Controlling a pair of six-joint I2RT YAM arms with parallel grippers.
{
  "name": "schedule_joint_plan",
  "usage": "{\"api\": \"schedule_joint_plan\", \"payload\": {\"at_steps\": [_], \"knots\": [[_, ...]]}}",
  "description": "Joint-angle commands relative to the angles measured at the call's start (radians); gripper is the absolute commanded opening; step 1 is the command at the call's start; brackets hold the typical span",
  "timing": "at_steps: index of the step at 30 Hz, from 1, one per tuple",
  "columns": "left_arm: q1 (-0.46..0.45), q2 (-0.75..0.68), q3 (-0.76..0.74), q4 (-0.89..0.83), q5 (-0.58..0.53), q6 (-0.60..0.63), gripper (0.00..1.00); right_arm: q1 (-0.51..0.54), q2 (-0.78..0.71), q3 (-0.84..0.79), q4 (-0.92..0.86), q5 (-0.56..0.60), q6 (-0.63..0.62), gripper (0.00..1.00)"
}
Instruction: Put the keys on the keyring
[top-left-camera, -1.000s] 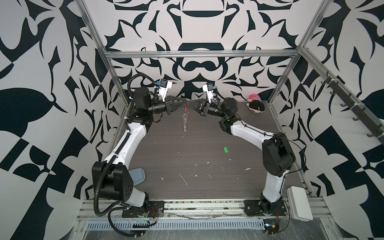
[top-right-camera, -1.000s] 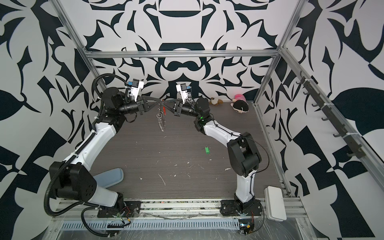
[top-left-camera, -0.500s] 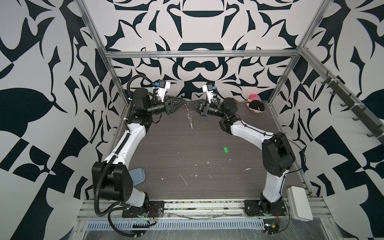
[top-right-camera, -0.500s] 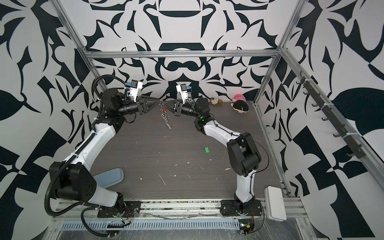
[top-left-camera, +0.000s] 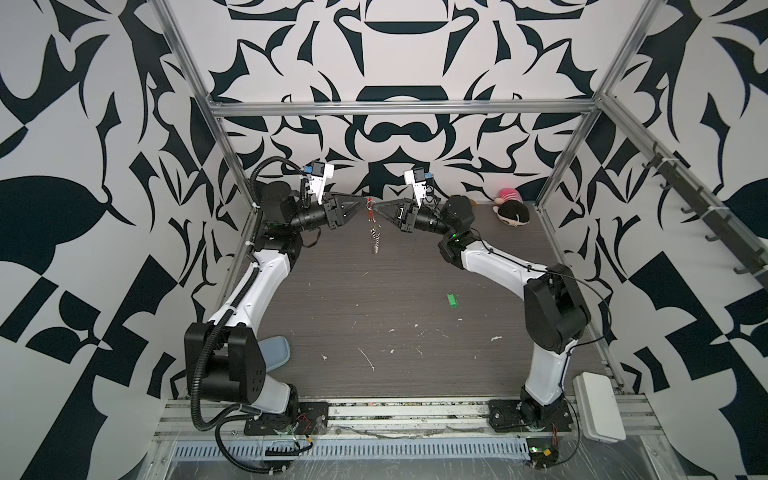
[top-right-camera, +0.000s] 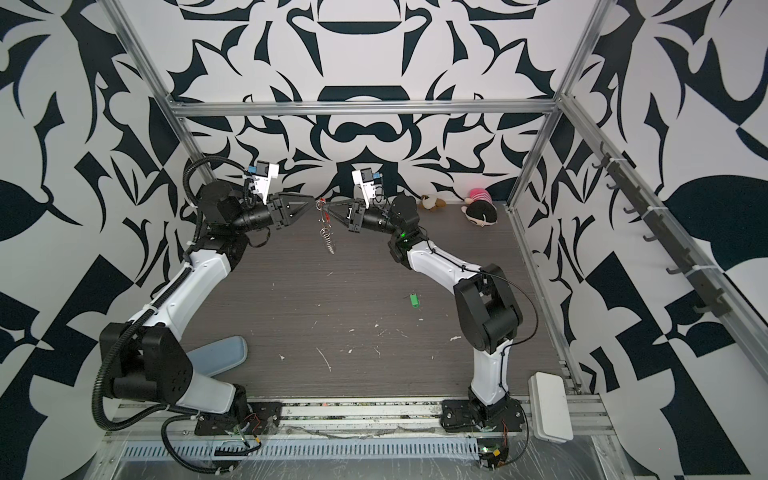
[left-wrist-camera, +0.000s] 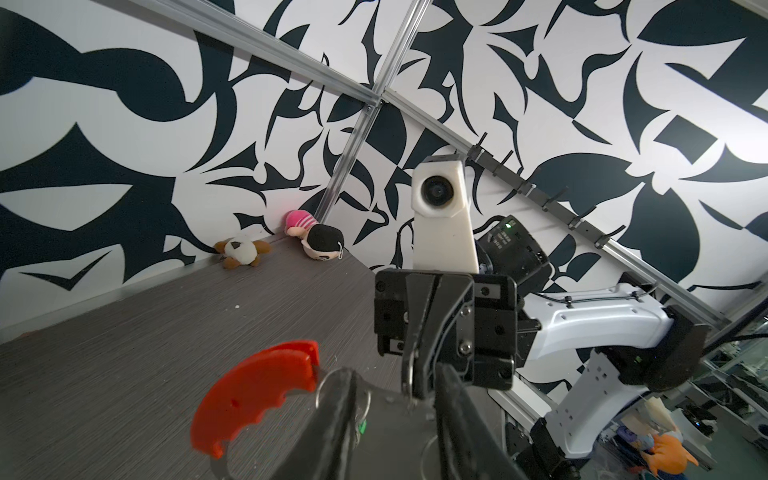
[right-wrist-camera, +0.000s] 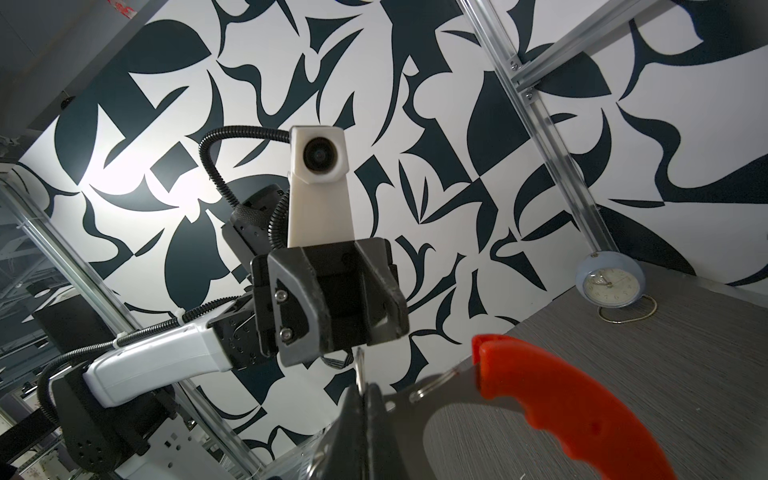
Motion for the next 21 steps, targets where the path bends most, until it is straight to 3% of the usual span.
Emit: {"api": "schedule_joint_plan", "payload": {"at_steps": [1,8,15,21], "knots": [[-0.007,-0.007,-0.03,0.068,0.03,-0.039,0.36,0.007,-0.025,0.045,0.07,0.01,-0.006,0.0],[-0.025,0.01,-0.032,0.073,0.033,-0.039,0.37,0.013,-0.022,0.05,0.076,0.011,0.001,0.0],[-0.034,0.022,-0.019,0.079,0.037,-0.048,0.31,0.013,-0.022,0.048,0.08,0.013,0.005,0.0],[-0.034,0.013,-0.038,0.082,0.035,-0.048,0.35,0.013,-0.027,0.039,0.091,0.035,0.006,0.0]]}}
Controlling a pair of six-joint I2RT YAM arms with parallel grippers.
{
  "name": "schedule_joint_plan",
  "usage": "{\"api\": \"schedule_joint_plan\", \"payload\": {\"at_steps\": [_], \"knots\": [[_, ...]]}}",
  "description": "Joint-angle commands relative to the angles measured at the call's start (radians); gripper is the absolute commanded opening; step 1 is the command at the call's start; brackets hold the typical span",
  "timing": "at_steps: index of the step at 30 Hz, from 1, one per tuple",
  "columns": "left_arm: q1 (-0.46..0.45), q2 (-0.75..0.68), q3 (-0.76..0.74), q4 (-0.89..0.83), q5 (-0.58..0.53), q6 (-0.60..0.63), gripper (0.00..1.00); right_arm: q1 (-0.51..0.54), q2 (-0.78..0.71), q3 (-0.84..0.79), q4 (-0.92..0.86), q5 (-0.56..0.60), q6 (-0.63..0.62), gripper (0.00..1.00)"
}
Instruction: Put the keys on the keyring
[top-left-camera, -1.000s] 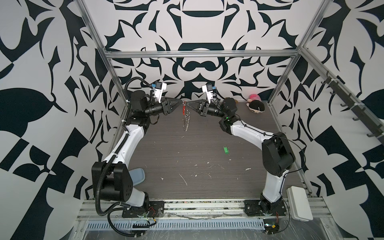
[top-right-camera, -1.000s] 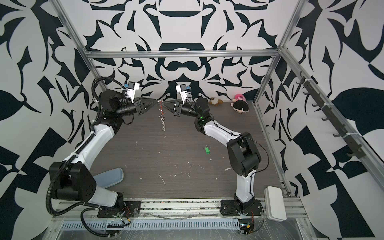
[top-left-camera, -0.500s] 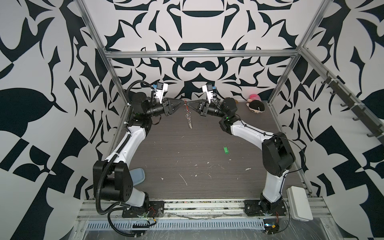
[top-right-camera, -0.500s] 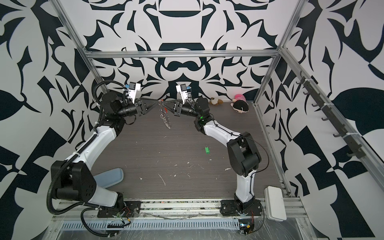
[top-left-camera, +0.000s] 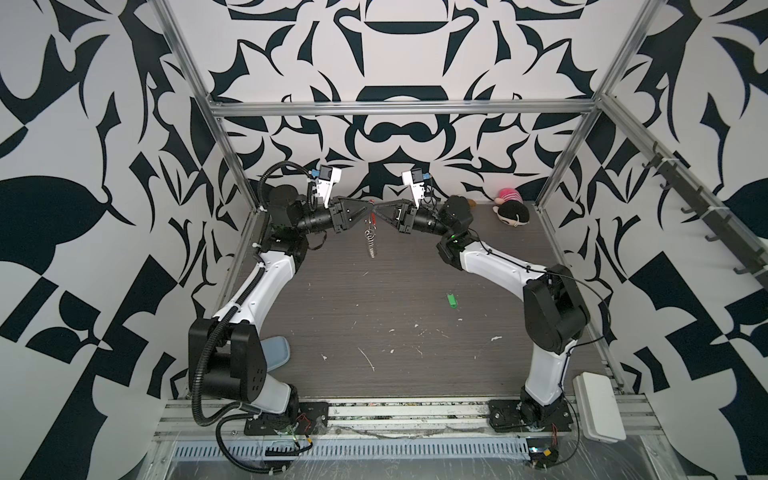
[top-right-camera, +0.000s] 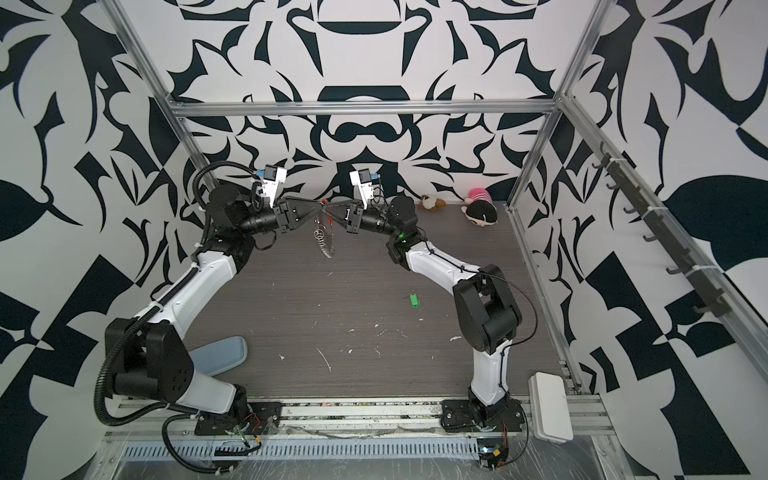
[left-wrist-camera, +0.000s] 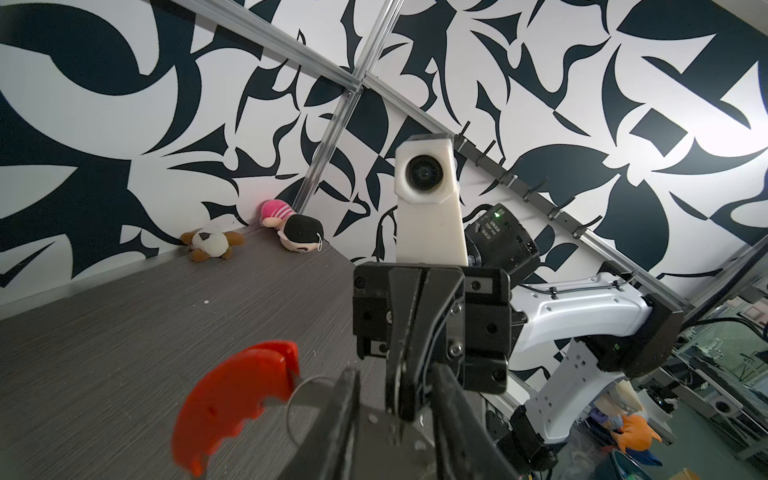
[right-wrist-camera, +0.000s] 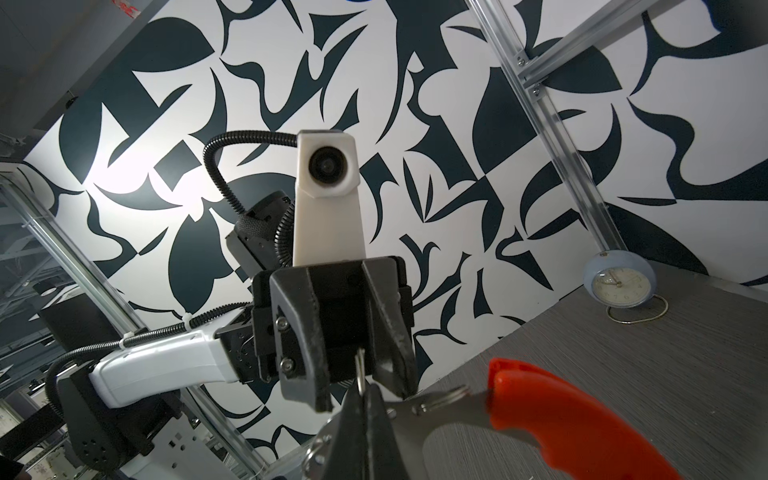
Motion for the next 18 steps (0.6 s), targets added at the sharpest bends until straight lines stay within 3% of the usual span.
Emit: {"api": "schedule_joint_plan", "payload": {"at_steps": [1,7,18], "knots": [[-0.001,-0.006,-0.015,0.033,0.008,-0.012,0.36,0.005,-0.028,0.035,0.09,0.032,0.002,0.0],[0.004,-0.029,-0.043,0.046,-0.022,-0.004,0.37,0.003,-0.025,0.033,0.101,0.046,0.012,0.0],[0.006,0.002,-0.046,0.177,-0.02,-0.1,0.27,0.003,-0.02,0.038,0.116,0.031,0.031,0.0]]}}
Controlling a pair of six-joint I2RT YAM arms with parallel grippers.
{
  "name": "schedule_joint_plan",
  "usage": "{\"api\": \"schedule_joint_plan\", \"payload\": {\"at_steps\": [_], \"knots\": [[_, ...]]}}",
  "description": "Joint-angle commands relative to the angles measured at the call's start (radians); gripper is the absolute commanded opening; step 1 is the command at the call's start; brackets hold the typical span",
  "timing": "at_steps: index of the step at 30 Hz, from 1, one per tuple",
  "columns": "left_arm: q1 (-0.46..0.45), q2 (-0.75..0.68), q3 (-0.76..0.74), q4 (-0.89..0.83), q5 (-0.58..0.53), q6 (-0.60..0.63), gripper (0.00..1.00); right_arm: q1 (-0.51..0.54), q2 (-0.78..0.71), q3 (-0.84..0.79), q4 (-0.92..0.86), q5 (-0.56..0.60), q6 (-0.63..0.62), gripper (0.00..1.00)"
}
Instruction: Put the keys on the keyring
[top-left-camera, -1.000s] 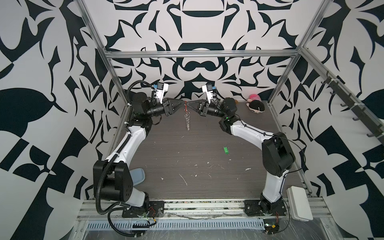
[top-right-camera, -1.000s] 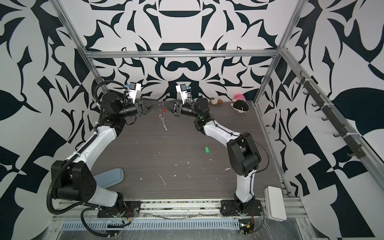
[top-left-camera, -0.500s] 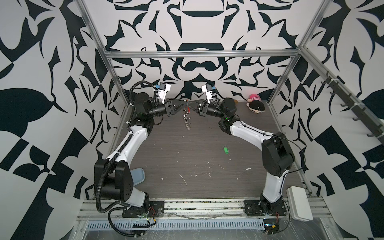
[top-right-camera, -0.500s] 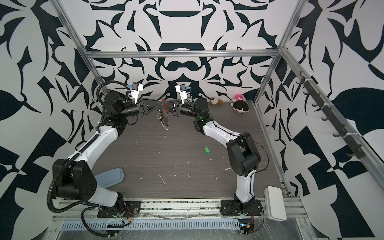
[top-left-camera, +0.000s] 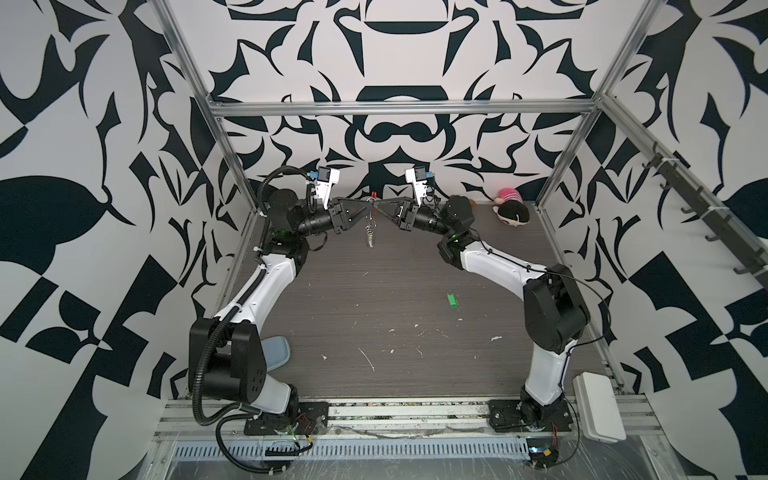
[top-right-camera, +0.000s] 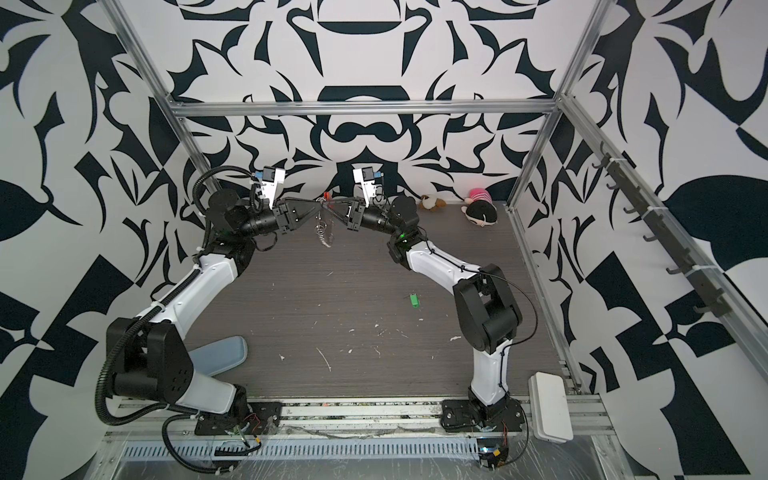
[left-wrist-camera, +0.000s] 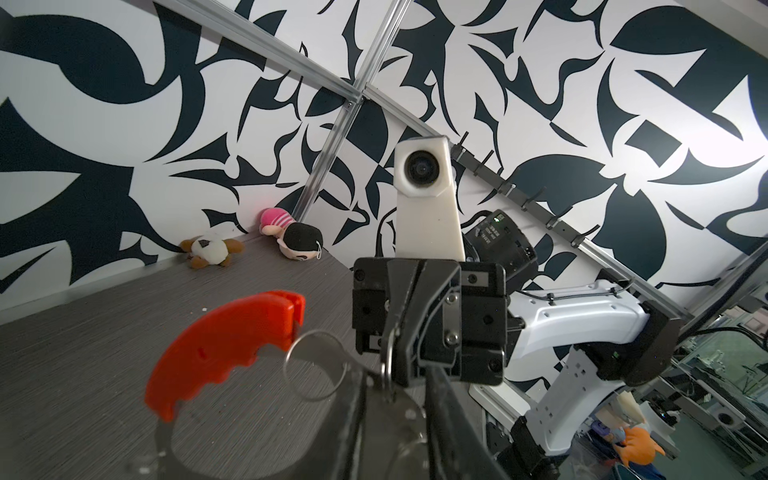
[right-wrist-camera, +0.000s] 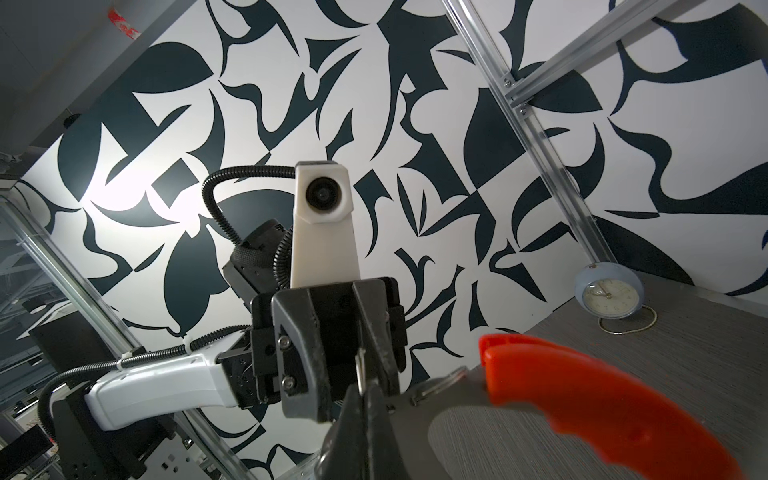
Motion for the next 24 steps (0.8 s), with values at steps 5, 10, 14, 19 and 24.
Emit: {"api": "schedule_joint_plan", "payload": {"at_steps": [5,10,14,19,24], "knots": [[0.018,0.001,0.004,0.052,0.007,-0.029,0.22,0.005,-0.02,0.038,0.096,-0.002,0.008,0.0],[0.018,0.006,0.0,0.044,0.016,-0.03,0.16,0.005,-0.016,0.047,0.104,-0.005,0.019,0.0],[0.018,0.013,0.005,0.048,0.02,-0.036,0.22,0.01,-0.013,0.051,0.105,-0.014,0.021,0.0],[0.017,0.019,0.018,0.056,0.024,-0.044,0.28,0.014,-0.011,0.053,0.107,-0.013,0.023,0.0],[0.017,0.024,0.024,0.056,0.03,-0.047,0.23,0.017,-0.009,0.061,0.105,-0.015,0.023,0.0]]}}
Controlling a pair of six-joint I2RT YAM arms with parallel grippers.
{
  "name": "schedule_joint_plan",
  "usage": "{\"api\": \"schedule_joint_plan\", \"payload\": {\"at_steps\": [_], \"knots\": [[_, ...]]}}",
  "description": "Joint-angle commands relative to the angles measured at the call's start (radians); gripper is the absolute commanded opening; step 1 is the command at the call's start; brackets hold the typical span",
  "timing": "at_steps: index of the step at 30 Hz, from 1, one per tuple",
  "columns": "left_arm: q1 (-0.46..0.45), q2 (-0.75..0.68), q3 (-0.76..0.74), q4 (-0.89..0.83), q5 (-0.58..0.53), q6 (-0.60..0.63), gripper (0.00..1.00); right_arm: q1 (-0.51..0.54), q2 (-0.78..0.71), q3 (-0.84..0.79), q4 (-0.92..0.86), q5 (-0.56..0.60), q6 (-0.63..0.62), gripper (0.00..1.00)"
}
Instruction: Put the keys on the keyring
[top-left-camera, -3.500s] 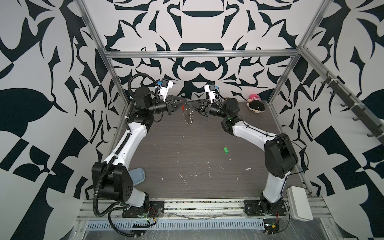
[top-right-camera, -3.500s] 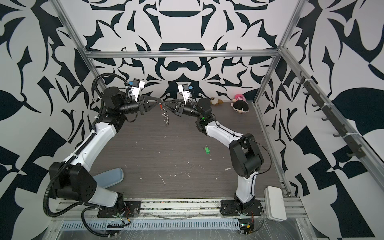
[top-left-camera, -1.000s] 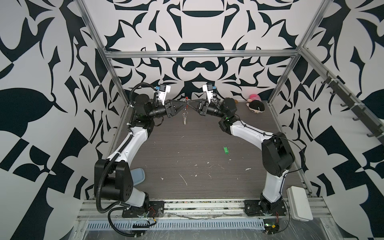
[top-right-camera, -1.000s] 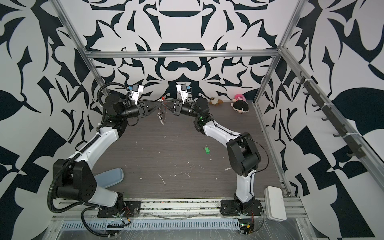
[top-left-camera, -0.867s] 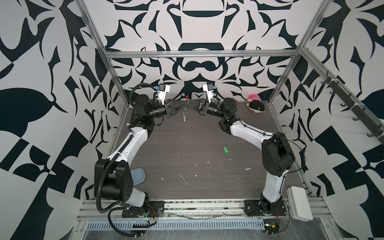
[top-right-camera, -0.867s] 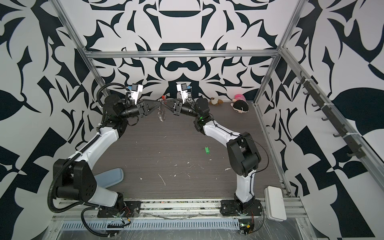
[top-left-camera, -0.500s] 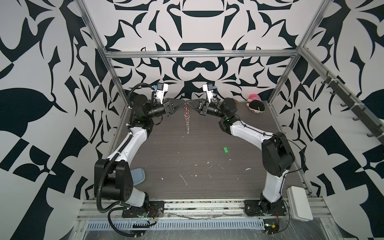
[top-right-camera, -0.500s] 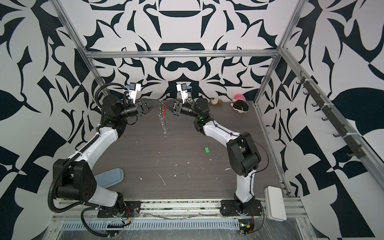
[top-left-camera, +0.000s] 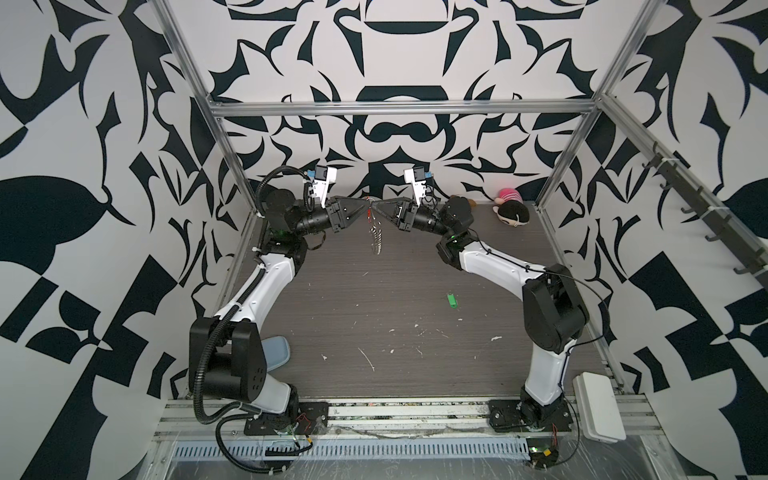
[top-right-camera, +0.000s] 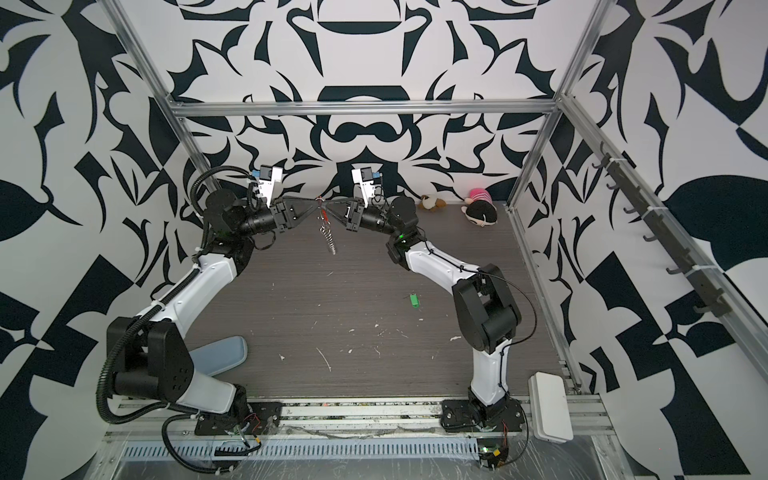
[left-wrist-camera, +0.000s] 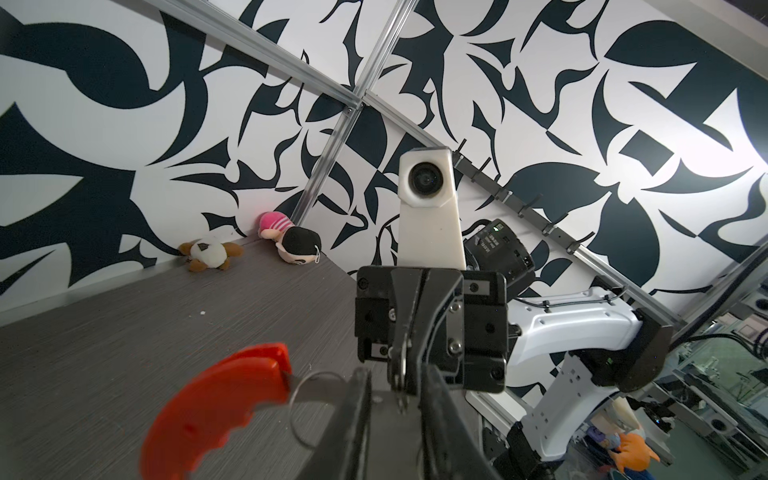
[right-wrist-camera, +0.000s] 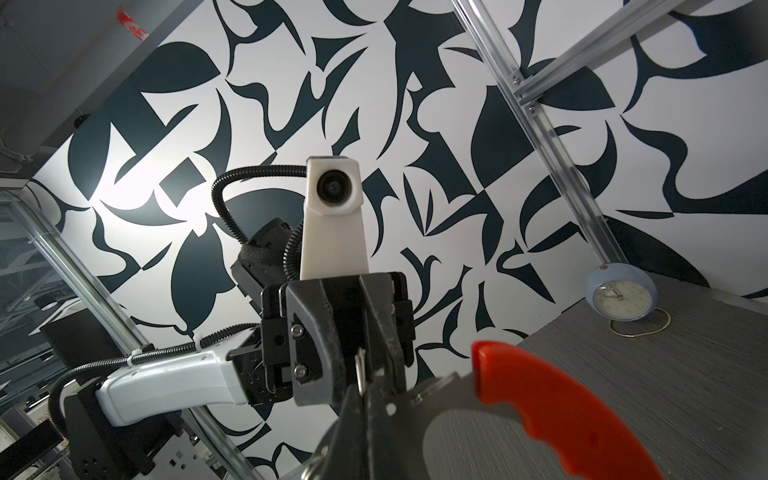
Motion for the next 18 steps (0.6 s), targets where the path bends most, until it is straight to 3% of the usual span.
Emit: {"api": "schedule_joint_plan", "payload": {"at_steps": [1,18], "knots": [[0.003,0.018,0.024,0.028,0.022,-0.01,0.23,0.01,-0.016,0.057,0.084,-0.009,0.009,0.0],[0.0,0.033,0.012,0.126,0.068,-0.067,0.19,0.018,0.01,0.08,0.092,0.012,0.032,0.0]]}}
